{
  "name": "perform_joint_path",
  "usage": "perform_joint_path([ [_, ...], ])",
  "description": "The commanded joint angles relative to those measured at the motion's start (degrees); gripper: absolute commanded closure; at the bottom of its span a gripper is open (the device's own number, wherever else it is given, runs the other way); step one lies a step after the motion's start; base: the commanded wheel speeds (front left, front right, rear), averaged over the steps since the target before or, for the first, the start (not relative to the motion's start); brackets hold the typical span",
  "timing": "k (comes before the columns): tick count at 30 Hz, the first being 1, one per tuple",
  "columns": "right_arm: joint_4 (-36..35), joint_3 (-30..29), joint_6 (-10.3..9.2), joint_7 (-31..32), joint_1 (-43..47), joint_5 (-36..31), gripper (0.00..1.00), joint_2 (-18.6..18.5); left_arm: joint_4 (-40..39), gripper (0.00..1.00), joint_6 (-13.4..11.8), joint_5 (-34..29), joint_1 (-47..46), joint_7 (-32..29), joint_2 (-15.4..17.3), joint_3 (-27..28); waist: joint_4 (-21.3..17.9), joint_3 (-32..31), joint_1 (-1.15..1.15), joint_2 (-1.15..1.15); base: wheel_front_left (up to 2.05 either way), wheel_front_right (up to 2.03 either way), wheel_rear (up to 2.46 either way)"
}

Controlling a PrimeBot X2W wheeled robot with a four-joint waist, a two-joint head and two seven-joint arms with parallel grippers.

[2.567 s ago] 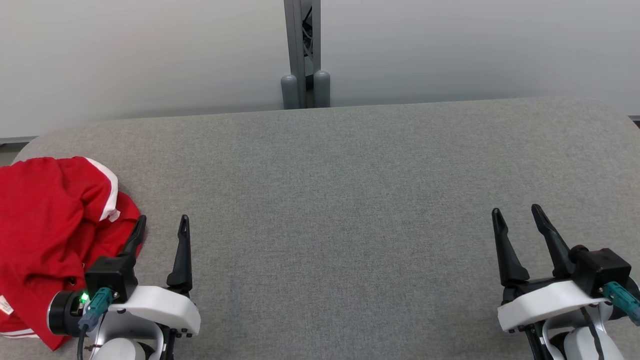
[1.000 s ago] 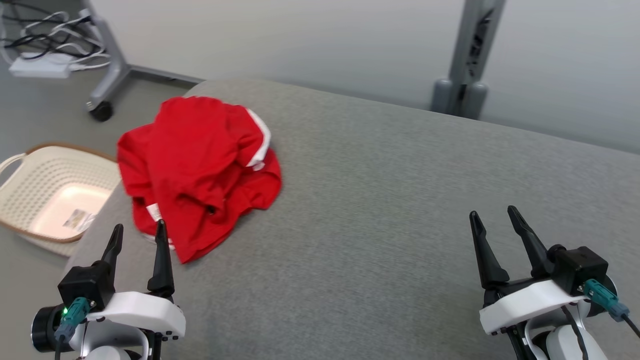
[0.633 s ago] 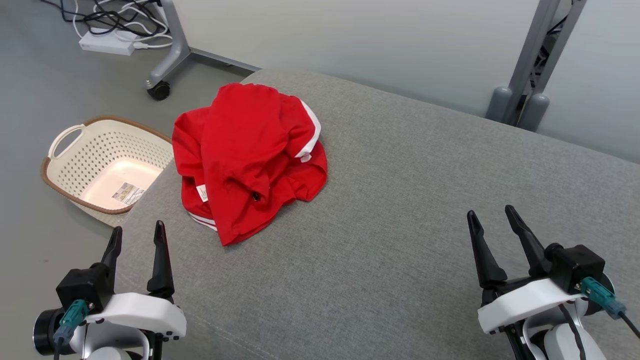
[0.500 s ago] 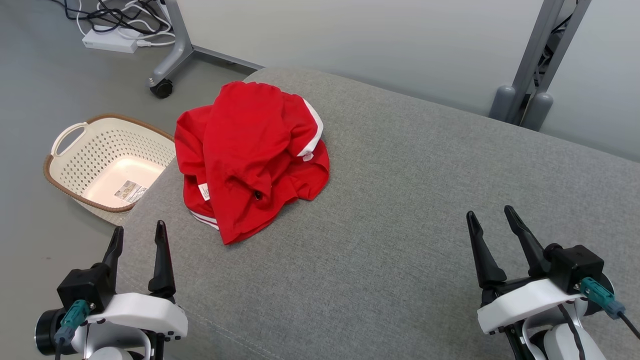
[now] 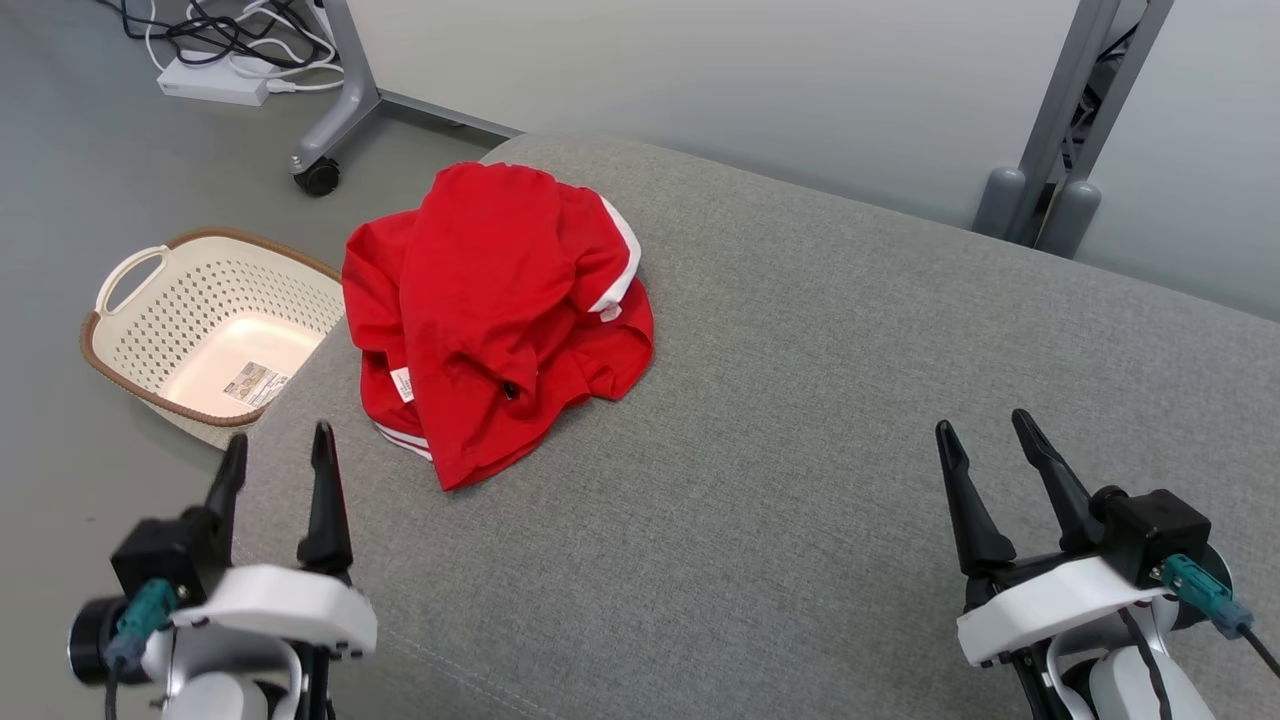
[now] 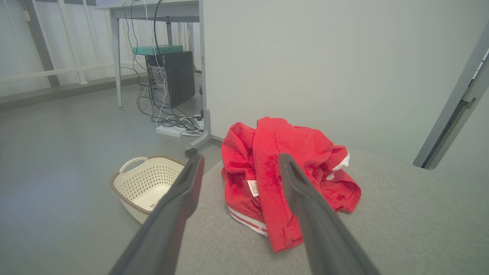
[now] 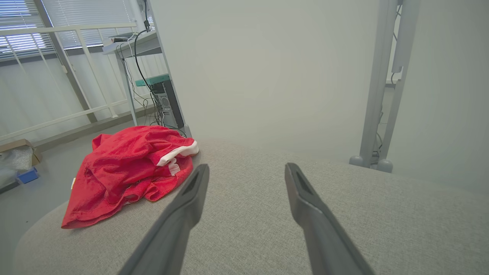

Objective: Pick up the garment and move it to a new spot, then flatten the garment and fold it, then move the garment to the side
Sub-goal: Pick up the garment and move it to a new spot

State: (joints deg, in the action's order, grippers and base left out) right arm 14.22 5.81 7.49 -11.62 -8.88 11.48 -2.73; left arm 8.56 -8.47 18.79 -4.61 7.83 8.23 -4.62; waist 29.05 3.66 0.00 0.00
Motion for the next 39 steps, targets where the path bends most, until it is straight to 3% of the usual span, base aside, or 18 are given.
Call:
perform_joint_path([
  [1, -0.07, -0.26, 0.00, -0.29, -0.36, 0.17, 0.00, -0.32, -0.88, 0.00, 0.17, 0.39, -1.87, -0.27, 0.47, 0.07, -0.06, 0.06, 0.00, 0.00, 0.00, 0.00, 0.00],
  [9, -0.99, -0.12, 0.00, 0.17, -0.97, -2.45, 0.00, -0.33, -6.92, 0.00, 1.70, -0.89, -15.57, -5.94, 4.77, 0.00, -1.28, 1.12, 0.00, 0.00, 0.00, 0.00, 0.00],
  [12, -1.27, 0.22, 0.00, 0.33, -1.22, -2.69, 0.00, -0.32, -5.20, 0.00, 3.36, -0.95, -22.73, -10.76, 6.70, -1.12, -2.43, 1.63, 0.00, 0.00, 0.00, 0.00, 0.00],
  [19, -2.32, 1.15, 0.00, 1.25, -2.35, -3.84, 0.00, -0.34, 12.69, 0.00, 7.85, 4.77, -35.44, -26.74, 7.31, -3.10, -6.29, 3.74, 0.00, 0.00, 0.00, 0.00, 0.00],
  [23, -3.11, 1.65, 0.00, 1.89, -3.16, -4.04, 0.00, -0.33, 24.79, 0.00, 9.16, 6.03, -38.73, -31.07, 7.57, -3.59, -8.78, 5.51, 0.00, 0.00, 0.00, 0.00, 0.00],
  [30, -4.40, 1.55, 0.00, 2.83, -4.00, -4.87, 0.00, -0.32, 40.13, 0.00, 11.03, 8.94, -40.08, -29.79, 6.55, -2.26, -11.57, 8.70, 0.00, 0.00, 0.00, 0.00, 0.00],
  [36, -5.37, 1.64, 0.00, 3.29, -4.99, -4.86, 0.00, -0.32, 48.26, 0.00, 11.65, 10.22, -41.61, -25.27, 6.21, -1.34, -12.58, 11.19, 0.00, 0.00, 0.00, 0.00, 0.00],
  [37, -5.41, 1.67, 0.00, 3.29, -5.17, -4.71, 0.00, -0.32, 49.66, 0.21, 11.85, 10.36, -41.70, -25.02, 5.94, -1.39, -12.63, 11.39, 0.00, 0.00, 0.00, 0.00, 0.00],
  [38, -5.41, 1.72, 0.00, 3.29, -5.34, -4.64, 0.00, -0.32, 50.80, 0.62, 12.23, 10.68, -41.73, -24.65, 5.57, -1.47, -12.64, 11.52, 0.00, 0.00, 0.00, 0.00, 0.00],
  [39, -5.42, 1.80, 0.00, 3.27, -5.49, -4.40, 0.00, -0.32, 51.64, 0.89, 12.60, 10.55, -42.20, -23.81, 5.68, -1.59, -12.64, 11.66, 0.00, 0.00, 0.00, 0.00, 0.00],
])
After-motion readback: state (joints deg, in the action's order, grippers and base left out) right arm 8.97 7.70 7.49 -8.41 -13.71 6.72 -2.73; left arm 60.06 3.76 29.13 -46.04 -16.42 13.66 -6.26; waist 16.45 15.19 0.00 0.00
